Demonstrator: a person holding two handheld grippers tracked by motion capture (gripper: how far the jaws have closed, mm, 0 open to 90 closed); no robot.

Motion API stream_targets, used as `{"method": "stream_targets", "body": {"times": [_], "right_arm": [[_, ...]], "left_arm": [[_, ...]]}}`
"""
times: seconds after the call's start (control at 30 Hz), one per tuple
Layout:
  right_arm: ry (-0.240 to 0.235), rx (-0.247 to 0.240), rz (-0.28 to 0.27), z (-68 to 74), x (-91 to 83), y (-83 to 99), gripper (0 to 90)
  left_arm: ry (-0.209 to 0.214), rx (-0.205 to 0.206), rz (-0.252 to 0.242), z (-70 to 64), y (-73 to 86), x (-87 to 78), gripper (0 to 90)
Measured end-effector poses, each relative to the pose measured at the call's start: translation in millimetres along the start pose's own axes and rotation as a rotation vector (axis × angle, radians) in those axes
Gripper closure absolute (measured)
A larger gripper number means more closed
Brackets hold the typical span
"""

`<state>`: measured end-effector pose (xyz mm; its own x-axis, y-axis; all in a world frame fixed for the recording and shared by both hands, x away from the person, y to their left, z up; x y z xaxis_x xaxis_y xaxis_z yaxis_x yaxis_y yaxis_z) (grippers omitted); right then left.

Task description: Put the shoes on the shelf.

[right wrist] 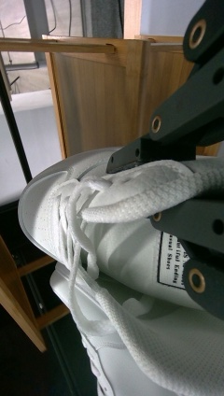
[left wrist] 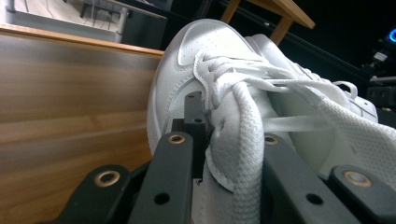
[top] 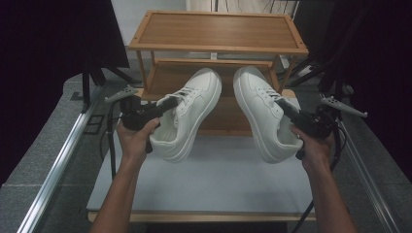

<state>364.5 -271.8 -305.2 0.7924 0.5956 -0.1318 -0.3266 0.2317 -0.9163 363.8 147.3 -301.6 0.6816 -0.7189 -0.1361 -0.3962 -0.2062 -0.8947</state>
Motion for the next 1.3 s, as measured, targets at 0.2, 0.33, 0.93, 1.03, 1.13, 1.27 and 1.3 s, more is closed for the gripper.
{"method": "stream_targets", "body": {"times": [0.2, 0.33, 0.93, 1.03, 1.13, 1.27, 1.3], "right_arm": [[0.043, 0.010, -0.012, 1.1, 17.3, -8.4, 83.8], [0.062, 0.034, -0.009, 2.2, 30.1, -12.5, 83.7], [0.175, 0.109, -0.039, 11.7, 88.1, -24.5, 83.5], [0.191, 0.126, -0.040, 9.0, 94.3, -24.6, 83.5], [0.202, 0.142, -0.043, 8.1, 99.1, -26.4, 83.5], [0.219, 0.146, -0.049, 8.8, 104.4, -29.7, 83.5], [0.222, 0.151, -0.053, 9.0, 105.3, -29.8, 83.4]], "left_arm": [[-0.029, -0.014, -0.004, 4.7, -9.5, 16.2, 82.2], [-0.050, -0.024, -0.013, 7.3, -15.4, 28.1, 82.2], [-0.156, -0.067, -0.073, 12.7, -36.0, 70.8, 81.4], [-0.167, -0.071, -0.074, 12.7, -38.2, 76.2, 81.3], [-0.181, -0.063, -0.082, 11.8, -39.9, 81.3, 81.2], [-0.191, -0.079, -0.101, 11.5, -40.3, 87.1, 81.1], [-0.194, -0.087, -0.107, 11.7, -40.0, 88.5, 81.1]]}}
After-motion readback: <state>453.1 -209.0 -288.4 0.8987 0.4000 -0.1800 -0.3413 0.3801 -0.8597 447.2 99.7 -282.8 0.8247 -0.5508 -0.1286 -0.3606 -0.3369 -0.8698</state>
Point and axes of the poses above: each handheld gripper's, and its own axes: x roughly forward along the jaws, y roughly out of its underside, z roughly to its left, the point moved 3 cm from there along x, roughly forward along the jaws, and after that the axes turned 3 degrees about -z, right-handed, at the moved point
